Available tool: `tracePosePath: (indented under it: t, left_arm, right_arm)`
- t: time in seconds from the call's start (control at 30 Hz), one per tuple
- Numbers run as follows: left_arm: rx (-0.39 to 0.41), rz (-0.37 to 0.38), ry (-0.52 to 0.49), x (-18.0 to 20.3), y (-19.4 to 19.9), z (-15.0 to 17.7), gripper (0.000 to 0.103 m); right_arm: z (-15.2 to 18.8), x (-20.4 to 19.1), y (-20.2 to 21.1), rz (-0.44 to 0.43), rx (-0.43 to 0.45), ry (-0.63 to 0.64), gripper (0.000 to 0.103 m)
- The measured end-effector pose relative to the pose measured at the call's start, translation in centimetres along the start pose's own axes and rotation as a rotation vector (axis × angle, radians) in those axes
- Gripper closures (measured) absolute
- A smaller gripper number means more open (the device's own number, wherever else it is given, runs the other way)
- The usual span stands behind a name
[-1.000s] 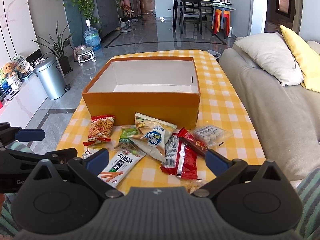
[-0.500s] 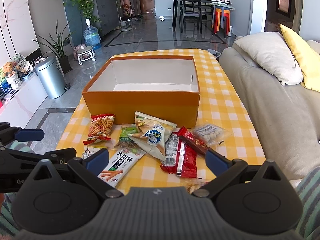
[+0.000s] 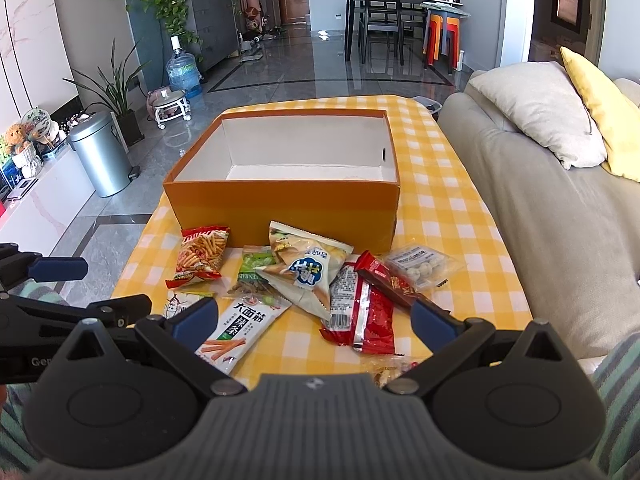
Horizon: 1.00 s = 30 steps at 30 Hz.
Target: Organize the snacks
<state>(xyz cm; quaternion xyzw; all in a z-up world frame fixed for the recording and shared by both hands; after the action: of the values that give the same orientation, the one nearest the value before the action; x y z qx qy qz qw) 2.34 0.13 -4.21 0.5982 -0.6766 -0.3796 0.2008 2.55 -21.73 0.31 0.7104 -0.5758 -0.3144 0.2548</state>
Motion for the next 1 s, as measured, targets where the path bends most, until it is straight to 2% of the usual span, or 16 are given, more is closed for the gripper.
tracePosePath:
  t: [0.43,0.5,0.57,0.6,0.67,0.83,0.93,1.0]
  left_arm:
    - [-0.004,0.012,0.005,0.0,0.0,0.1,0.013]
    - [-0.01,0.023,0.011,0.0,0.0,0.1,0.018]
    - [-0.029,0.046,0.023,0.0,-0.1,0.1,0.032]
    - [-0.039,0.066,0.035,0.0,-0.2,0.0,0.035]
    - [-0.055,0.103,0.053,0.0,-0.5,-0.2,0.046]
    - [-0.067,0.161,0.109,-0.3,-1.3,-1.2,0.05]
    - [-0.059,0.183,0.132,-0.6,-2.1,-2.2,0.05]
    - [-0.046,0.172,0.139,-0.8,-2.7,-3.0,0.048]
  right_arm:
    - [0.3,0.1,-0.1,0.0,-0.01,-0.005,0.004]
    - [0.3,0.1,-0.2,-0.001,-0.015,-0.008,0.004]
    - [0.3,0.2,-0.2,0.006,-0.007,-0.009,0.005]
    - [0.4,0.3,-0.2,0.011,-0.003,-0.006,0.006]
    - [0.4,0.4,-0.4,0.023,-0.009,0.001,0.014]
    - [0.5,1.3,-1.5,0.04,-0.054,-0.015,0.026]
    - [0.3,1.8,-2.6,0.073,-0.073,-0.007,0.028]
    - [-0.1,2.0,-3.2,0.08,-0.071,-0.004,0.028]
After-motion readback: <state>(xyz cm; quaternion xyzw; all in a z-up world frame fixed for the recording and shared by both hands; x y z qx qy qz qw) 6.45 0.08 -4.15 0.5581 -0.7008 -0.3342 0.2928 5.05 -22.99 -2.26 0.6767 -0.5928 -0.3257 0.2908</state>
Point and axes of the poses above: each gripper's, at about its wrist camera, not at the fingertips, and y roughly against the way its jaws point, x to its right, z to its underside, the point moved 4 cm from there along -y, roughly the way its jaws point, and after that the axes turned 7 degrees about -y, right-handed, at the moved point
